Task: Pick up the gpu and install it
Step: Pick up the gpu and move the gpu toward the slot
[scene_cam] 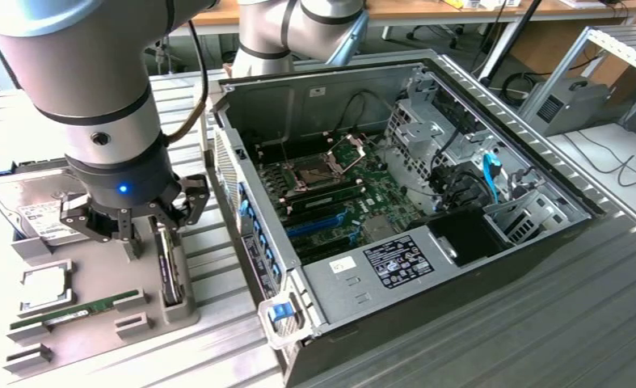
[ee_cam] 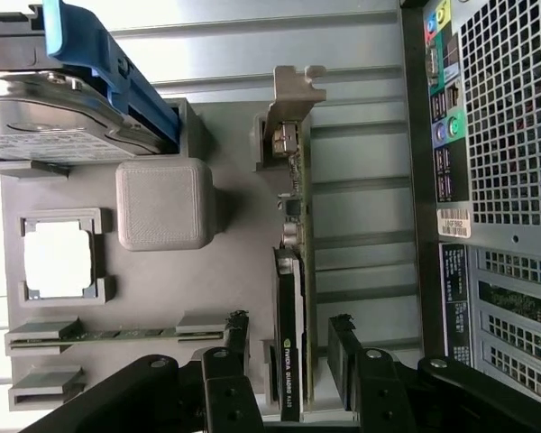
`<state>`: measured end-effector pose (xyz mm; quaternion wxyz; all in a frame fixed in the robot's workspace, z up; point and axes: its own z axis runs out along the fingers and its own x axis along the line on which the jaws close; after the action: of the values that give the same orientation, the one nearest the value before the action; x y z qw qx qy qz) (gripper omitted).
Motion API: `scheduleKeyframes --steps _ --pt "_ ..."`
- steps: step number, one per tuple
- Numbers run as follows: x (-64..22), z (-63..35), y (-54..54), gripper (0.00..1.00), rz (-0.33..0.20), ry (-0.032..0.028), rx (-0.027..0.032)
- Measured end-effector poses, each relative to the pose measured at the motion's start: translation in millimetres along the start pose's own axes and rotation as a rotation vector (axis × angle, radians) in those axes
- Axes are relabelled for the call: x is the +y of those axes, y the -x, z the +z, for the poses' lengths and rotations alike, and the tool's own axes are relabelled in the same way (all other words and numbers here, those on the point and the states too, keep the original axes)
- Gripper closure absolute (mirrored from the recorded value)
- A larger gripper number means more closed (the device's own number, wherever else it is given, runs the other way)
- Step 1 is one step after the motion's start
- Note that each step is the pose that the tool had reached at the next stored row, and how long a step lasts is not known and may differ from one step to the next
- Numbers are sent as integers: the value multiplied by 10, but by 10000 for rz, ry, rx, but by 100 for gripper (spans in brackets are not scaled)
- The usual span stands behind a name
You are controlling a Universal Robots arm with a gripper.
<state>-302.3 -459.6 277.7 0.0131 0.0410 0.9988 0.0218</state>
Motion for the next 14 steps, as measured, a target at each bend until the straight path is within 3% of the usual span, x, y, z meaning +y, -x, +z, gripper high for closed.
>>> scheduleKeyframes --steps 7,14 --pt "0 6 5 52 50 -2 -2" --pt "-3 72 4 52 50 -2 -2"
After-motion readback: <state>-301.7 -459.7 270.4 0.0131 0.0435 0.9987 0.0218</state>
